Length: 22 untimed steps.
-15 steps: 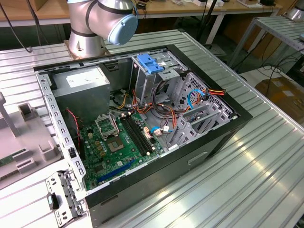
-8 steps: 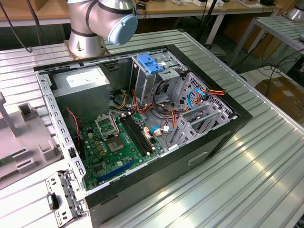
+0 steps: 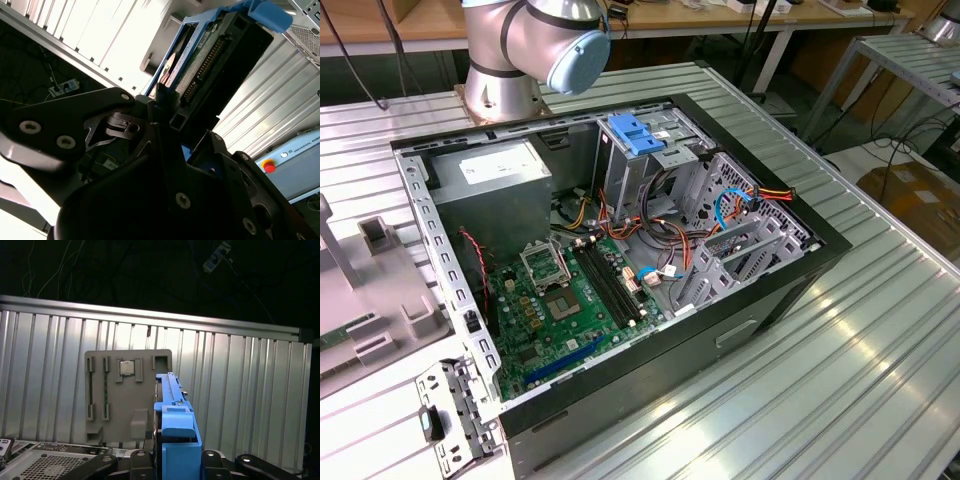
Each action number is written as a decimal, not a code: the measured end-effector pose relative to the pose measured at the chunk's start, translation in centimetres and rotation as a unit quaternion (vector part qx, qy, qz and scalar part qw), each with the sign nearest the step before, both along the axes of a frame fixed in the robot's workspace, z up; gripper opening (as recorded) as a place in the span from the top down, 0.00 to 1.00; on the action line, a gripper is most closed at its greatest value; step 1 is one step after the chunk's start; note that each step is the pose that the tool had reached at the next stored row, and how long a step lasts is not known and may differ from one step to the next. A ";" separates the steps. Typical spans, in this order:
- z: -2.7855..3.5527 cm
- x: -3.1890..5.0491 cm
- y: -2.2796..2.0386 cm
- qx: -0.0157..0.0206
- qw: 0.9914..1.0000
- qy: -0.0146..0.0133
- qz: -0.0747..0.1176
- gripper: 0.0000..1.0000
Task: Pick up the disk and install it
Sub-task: 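Pick up the disk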
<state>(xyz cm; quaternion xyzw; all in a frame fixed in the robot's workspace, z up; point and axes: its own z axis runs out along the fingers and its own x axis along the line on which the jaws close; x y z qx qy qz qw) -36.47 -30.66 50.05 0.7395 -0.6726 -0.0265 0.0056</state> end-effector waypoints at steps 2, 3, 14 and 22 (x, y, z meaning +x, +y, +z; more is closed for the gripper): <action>-0.01 0.07 0.00 0.000 1.000 0.000 0.000 0.64; 0.00 0.11 0.00 0.000 1.000 0.000 0.000 0.64; 0.00 0.85 -0.04 0.000 1.000 0.000 0.000 0.64; 0.00 1.24 -0.13 0.000 1.000 0.000 0.000 0.64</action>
